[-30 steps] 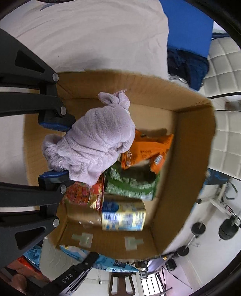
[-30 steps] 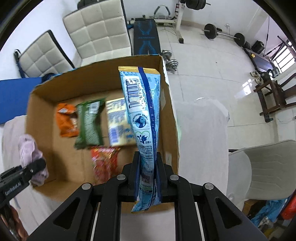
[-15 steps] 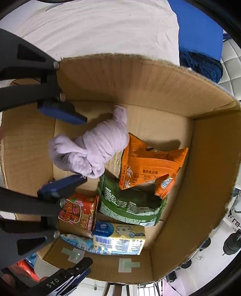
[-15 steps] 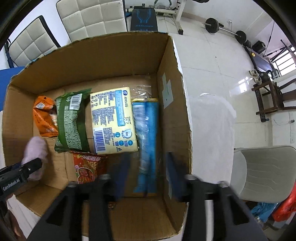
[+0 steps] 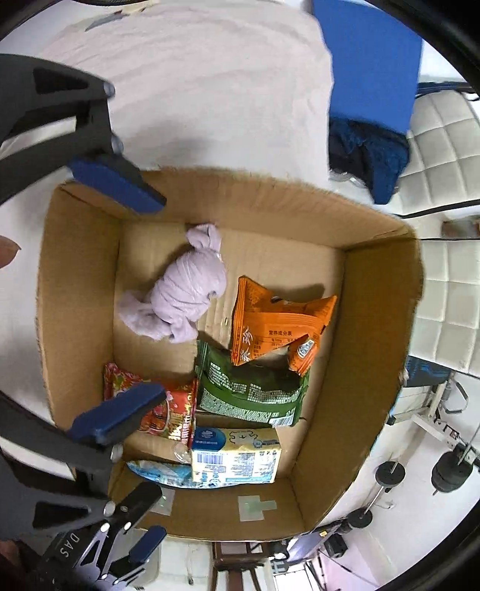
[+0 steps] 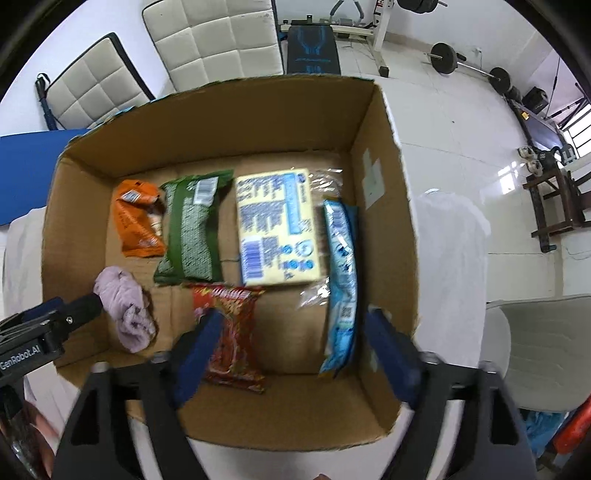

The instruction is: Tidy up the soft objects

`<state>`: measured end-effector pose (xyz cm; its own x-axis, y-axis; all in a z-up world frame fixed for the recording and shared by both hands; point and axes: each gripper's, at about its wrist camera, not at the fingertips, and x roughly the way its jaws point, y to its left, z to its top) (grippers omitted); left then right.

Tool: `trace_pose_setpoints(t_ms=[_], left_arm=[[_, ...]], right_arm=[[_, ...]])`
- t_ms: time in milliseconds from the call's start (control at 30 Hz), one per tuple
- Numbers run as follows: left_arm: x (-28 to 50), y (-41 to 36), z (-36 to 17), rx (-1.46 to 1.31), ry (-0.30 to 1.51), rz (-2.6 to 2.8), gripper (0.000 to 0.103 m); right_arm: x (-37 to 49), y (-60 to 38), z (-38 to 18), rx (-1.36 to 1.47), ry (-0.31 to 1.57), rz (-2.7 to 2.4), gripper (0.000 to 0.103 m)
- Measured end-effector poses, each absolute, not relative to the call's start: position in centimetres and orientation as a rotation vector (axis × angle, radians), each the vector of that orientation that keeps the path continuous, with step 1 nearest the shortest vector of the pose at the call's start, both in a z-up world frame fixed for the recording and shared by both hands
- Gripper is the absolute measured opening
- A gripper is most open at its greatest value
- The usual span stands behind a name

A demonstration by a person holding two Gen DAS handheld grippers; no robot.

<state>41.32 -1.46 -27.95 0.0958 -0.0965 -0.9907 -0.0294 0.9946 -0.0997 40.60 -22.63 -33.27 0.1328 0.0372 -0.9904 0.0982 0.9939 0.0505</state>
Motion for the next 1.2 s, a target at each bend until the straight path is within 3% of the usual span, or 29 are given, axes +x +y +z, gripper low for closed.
trace_pose_setpoints(t_ms=[600,1200], left_arm=[[37.1,-2.8,-21.2,0.004,1.282,-0.044,0.1],[23.0,-2.3,-8.5,0.04,1.045,-0.001,0.1]], right_arm=[[36.3,-22.3,-29.3,0.124,1.374,-0.041,0.102],[22.2,-22.4,-15.0,0.167,1.15,0.026,0.102]])
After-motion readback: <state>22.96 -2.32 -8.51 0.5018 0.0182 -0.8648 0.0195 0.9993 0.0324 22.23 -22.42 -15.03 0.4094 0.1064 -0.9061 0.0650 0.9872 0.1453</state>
